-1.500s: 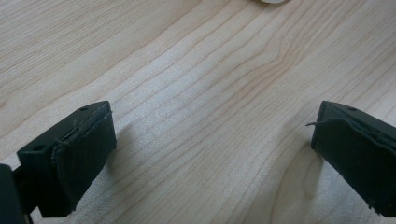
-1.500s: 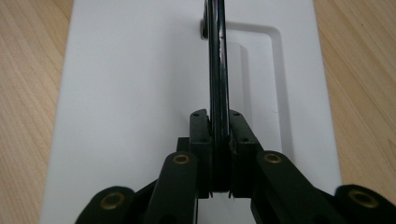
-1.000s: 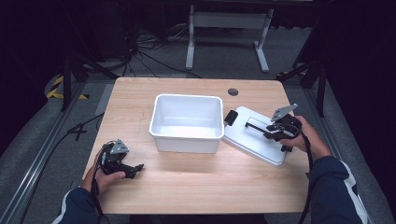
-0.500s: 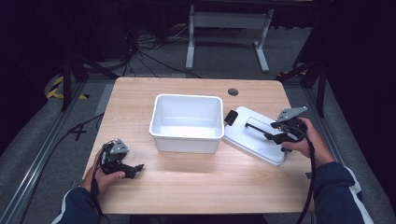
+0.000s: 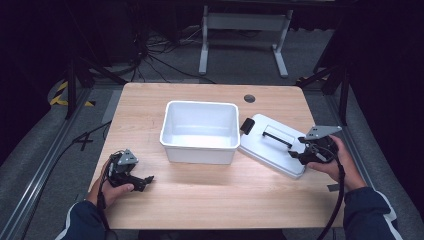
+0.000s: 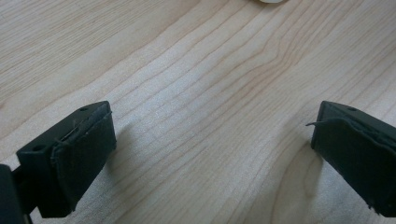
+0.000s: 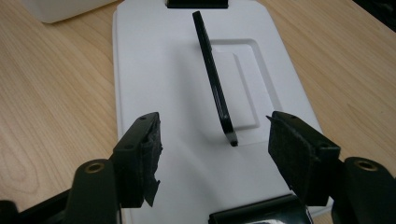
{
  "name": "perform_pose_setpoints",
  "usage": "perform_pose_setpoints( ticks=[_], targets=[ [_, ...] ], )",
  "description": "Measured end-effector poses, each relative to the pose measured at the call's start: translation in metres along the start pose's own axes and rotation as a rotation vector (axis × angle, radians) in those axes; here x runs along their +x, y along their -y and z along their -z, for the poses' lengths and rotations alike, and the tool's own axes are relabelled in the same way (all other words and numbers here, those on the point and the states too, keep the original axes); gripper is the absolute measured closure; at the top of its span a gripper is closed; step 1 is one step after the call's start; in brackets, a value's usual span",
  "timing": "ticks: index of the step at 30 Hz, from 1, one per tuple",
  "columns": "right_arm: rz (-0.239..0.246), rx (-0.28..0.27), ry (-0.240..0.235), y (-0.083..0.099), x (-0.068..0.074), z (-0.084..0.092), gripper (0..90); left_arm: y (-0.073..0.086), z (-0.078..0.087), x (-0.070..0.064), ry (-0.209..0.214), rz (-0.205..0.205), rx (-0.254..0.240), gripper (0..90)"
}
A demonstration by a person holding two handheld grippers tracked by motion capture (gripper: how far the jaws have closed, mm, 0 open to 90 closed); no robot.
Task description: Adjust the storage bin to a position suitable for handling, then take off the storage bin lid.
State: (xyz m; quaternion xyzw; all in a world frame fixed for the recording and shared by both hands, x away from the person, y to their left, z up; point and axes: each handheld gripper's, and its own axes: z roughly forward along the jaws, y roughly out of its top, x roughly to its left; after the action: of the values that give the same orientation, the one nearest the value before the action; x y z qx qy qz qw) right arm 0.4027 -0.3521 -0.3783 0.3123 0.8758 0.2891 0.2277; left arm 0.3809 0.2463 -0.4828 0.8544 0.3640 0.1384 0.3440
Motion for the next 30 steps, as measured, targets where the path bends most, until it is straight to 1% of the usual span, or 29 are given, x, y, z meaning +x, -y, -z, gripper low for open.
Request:
perform_pose_setpoints(
  ticks=[2,4,8,9,11,14,17,18,22,24,26,27,28,29,30],
  targets=[
    [-0.014,-0.011,0.001,0.004,0.002,0.003,34.8,0.000,0.000,0.000,-0.001,-0.001,0.000,0.3],
    [-0.013,-0.016,0.006,0.007,0.004,0.005,33.9,0.000,0.001,0.000,-0.002,-0.008,0.006,0.4],
    [-0.009,-0.023,0.011,0.012,0.009,0.009,33.8,0.001,0.001,-0.001,0.003,0.007,0.004,0.5],
    [-0.008,-0.025,0.012,0.014,0.011,0.011,33.8,0.001,0.001,-0.001,-0.003,0.000,0.001,0.4],
    [0.000,-0.027,0.025,0.017,0.014,0.014,33.7,0.001,0.001,-0.001,-0.003,0.000,0.002,0.5],
    [-0.001,-0.039,0.024,0.024,0.019,0.016,33.7,0.001,0.001,-0.001,-0.004,0.000,0.002,0.5],
    [0.006,-0.041,0.025,0.032,0.023,0.017,33.4,0.001,0.001,-0.001,0.003,0.003,0.004,0.4],
    [0.007,-0.038,0.023,0.035,0.025,0.017,33.3,0.001,0.001,0.000,-0.001,-0.004,0.002,0.3],
    [0.000,-0.040,0.016,0.048,0.030,0.016,33.2,0.000,0.000,0.000,0.007,0.002,0.003,0.1],
    [-0.001,-0.035,0.012,0.053,0.033,0.015,32.8,-0.001,0.000,0.001,0.009,-0.012,0.008,0.1],
    [-0.011,-0.039,0.005,0.060,0.036,0.015,32.7,-0.001,0.000,0.001,0.009,-0.011,0.008,0.1],
    [-0.005,-0.041,0.009,0.062,0.037,0.014,32.6,-0.001,0.000,0.001,0.010,-0.011,0.008,0.1],
    [-0.010,-0.041,0.003,0.064,0.039,0.014,32.3,-0.001,0.000,0.001,0.009,-0.011,0.007,0.1],
    [-0.003,-0.046,0.008,0.066,0.040,0.015,32.2,-0.001,0.000,0.001,0.008,-0.013,0.007,0.1],
    [-0.009,-0.042,0.010,0.068,0.041,0.015,32.2,-0.001,0.000,0.001,0.009,-0.011,0.007,0.1]
  ],
)
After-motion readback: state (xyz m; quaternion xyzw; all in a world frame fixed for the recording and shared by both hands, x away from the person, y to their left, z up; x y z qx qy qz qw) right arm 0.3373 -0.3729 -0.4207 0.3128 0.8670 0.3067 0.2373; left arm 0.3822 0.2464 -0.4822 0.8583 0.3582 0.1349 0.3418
